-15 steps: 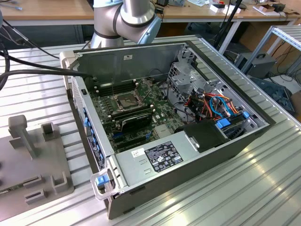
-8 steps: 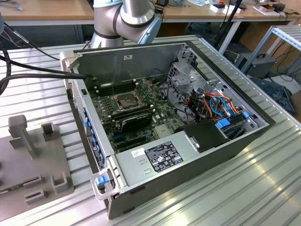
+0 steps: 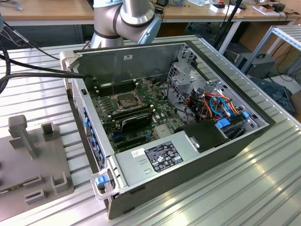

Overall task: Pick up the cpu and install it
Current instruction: 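Pick up the cpu and move it towards the insertion slot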

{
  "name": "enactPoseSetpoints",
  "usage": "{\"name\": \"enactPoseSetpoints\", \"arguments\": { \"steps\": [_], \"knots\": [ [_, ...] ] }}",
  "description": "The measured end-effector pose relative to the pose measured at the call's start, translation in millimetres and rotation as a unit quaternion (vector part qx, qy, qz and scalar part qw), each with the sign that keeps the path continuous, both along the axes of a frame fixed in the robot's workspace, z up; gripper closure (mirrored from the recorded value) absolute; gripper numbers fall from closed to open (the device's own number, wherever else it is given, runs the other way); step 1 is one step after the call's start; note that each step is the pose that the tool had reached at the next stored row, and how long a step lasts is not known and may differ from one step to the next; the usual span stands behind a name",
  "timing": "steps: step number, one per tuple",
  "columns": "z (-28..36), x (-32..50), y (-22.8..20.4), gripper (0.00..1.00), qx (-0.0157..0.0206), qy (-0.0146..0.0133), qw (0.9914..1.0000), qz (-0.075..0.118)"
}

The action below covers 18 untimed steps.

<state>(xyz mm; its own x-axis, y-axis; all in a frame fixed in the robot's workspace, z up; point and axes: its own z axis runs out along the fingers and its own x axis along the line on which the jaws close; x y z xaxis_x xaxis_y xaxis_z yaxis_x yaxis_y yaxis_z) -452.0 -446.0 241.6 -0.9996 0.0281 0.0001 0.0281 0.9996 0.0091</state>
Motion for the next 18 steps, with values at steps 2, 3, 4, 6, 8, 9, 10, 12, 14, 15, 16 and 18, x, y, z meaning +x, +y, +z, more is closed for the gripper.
{"name": "enactPoseSetpoints", "arguments": {
  "steps": [2, 3, 4, 6, 8, 9, 10, 12, 14, 15, 16, 18],
  "knots": [
    [0.3, 0.0, 0.0, 0.45, -0.0001, 0.0002, 1.0, 0.0],
    [0.3, 0.0, 0.0, 0.45, -0.0001, 0.0001, 1.0, 0.0],
    [0.3, 0.0, 0.0, 0.45, -0.0001, 0.0001, 1.0, 0.0],
    [-1.0, 0.0, 0.0, 0.45, 0.0001, 0.0002, 1.0, 0.0],
    [-4.8, -0.1, 0.0, 0.45, 0.0003, 0.0001, 1.0, 0.0],
    [-7.5, -0.1, 0.0, 0.45, 0.0003, 0.0001, 1.0, 0.0],
    [-9.1, -0.1, 0.0, 0.45, 0.0003, 0.0001, 1.0, 0.0],
    [-12.8, -0.1, 0.0, 0.45, 0.0003, 0.0001, 1.0, 0.0],
    [-16.7, -0.1, 0.0, 0.45, 0.0003, 0.0001, 1.0, 0.0],
    [-19.6, -0.1, 0.0, 0.45, 0.0003, 0.0001, 1.0, 0.0],
    [-21.1, -0.1, 0.0, 0.45, 0.0003, 0.0001, 1.0, 0.0],
    [-25.4, -0.1, 0.0, 0.45, 0.0003, 0.0001, 1.0, 0.0]
  ]
}}
